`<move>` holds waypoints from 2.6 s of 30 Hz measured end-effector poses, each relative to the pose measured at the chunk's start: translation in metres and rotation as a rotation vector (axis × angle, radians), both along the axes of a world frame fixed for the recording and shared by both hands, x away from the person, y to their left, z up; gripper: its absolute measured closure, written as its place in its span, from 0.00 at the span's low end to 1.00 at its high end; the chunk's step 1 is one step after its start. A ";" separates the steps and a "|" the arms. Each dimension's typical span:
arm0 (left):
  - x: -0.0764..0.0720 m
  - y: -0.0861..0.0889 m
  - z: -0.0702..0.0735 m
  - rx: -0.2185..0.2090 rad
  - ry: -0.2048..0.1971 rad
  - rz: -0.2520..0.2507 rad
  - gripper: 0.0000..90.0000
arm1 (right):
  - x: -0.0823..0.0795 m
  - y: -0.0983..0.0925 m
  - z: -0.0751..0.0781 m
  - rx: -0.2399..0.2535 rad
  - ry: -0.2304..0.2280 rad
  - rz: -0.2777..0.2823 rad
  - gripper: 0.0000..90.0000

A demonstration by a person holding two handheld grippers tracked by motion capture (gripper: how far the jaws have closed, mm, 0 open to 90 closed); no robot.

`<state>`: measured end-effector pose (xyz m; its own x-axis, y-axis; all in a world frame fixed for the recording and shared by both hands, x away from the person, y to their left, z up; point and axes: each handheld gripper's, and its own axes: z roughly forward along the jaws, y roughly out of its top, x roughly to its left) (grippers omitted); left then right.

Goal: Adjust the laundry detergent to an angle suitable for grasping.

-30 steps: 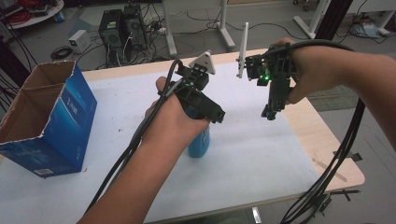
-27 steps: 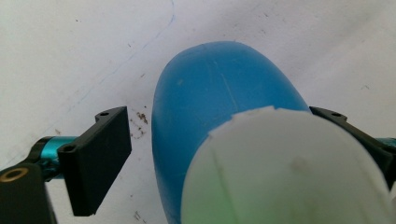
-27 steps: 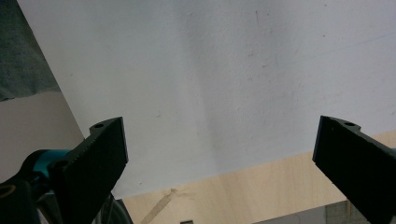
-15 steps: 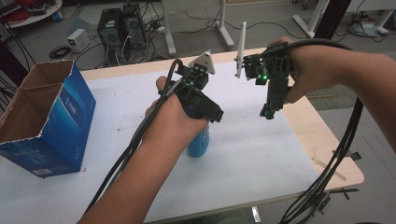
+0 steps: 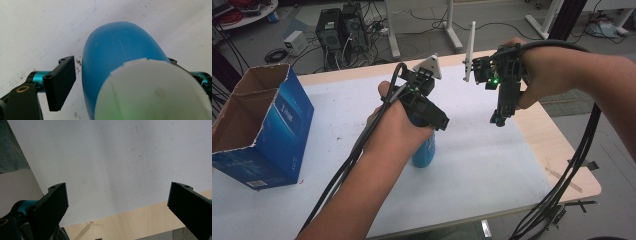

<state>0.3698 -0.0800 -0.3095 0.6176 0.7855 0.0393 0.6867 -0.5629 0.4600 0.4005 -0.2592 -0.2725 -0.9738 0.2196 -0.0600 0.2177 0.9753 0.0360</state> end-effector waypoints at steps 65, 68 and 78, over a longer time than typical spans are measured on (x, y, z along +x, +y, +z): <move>-0.023 0.055 0.047 -0.007 -0.022 -0.368 0.42 | -0.003 0.020 -0.001 -0.009 -0.002 0.023 0.02; -0.025 0.061 0.050 0.025 -0.048 -0.413 0.42 | -0.004 0.023 -0.001 -0.011 -0.001 0.025 0.02; -0.023 0.100 0.060 0.011 -0.049 -0.530 0.42 | -0.008 0.037 0.002 -0.021 -0.001 0.028 0.03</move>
